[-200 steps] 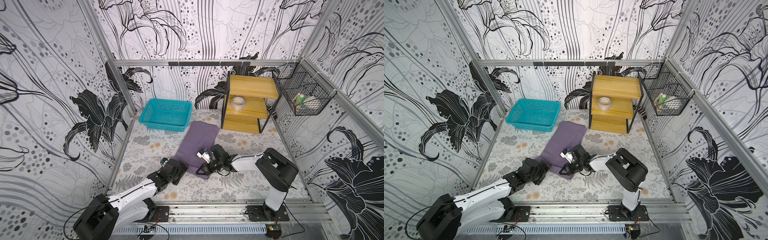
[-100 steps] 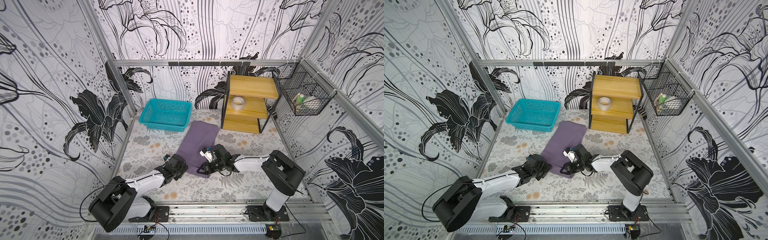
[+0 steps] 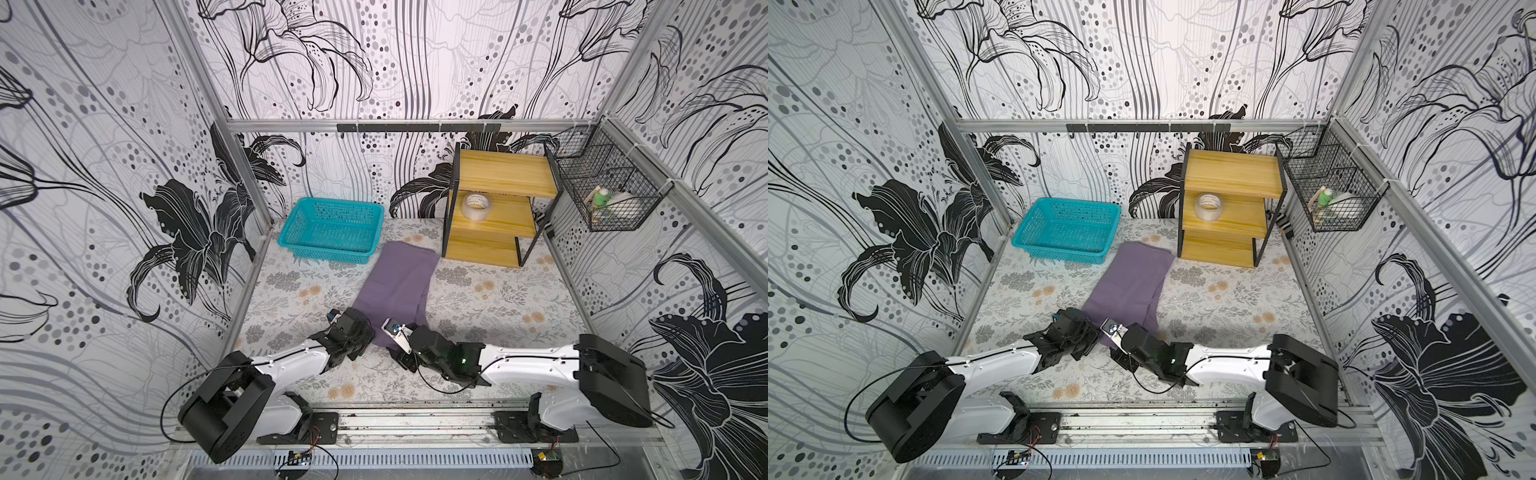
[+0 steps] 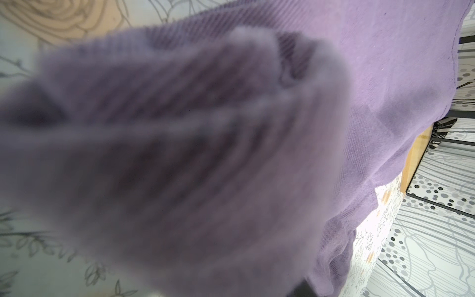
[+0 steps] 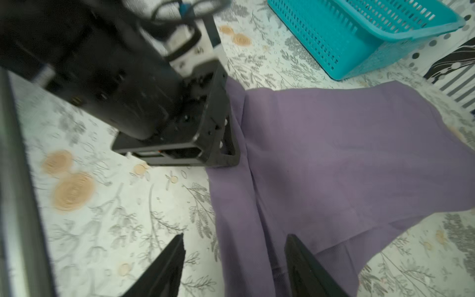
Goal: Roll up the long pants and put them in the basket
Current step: Roll the long pant at the center of the board.
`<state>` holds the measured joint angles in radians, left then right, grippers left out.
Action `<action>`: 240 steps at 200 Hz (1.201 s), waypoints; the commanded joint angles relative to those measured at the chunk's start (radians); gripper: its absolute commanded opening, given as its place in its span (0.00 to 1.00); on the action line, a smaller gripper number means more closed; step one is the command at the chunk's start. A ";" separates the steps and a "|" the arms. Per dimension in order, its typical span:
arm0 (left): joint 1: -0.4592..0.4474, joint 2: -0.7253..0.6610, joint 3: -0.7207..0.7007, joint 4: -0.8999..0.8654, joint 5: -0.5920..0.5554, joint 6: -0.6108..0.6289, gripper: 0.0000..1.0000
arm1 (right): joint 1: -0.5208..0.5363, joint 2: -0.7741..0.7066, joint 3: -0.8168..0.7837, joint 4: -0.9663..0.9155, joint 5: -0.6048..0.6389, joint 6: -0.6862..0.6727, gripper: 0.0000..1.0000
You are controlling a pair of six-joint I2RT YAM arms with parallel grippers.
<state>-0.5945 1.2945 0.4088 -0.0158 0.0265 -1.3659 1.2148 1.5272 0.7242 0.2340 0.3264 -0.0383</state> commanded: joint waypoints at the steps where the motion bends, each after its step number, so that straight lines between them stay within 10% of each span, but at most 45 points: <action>1: 0.009 0.021 -0.032 -0.046 -0.027 -0.012 0.36 | 0.014 0.105 0.016 0.014 0.149 -0.113 0.64; 45: 0.009 0.020 -0.034 -0.042 -0.026 -0.015 0.35 | 0.020 0.226 0.069 0.019 0.139 -0.118 0.58; 94: 0.009 -0.056 0.002 -0.079 -0.052 0.021 0.51 | -0.012 0.253 0.095 -0.047 0.082 -0.001 0.11; 138: 0.013 -0.199 0.012 -0.064 -0.033 0.047 0.89 | -0.160 0.187 0.028 -0.013 -0.390 0.220 0.05; 189: -0.074 -0.170 -0.007 0.002 -0.001 0.013 0.90 | -0.350 0.253 0.002 0.074 -0.878 0.367 0.04; 240: -0.111 -0.066 0.010 0.003 -0.034 -0.044 0.87 | -0.419 0.272 -0.020 0.149 -1.042 0.496 0.04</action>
<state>-0.7013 1.1893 0.4072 -0.0372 0.0185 -1.3872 0.7994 1.7741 0.7250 0.3630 -0.5510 0.3691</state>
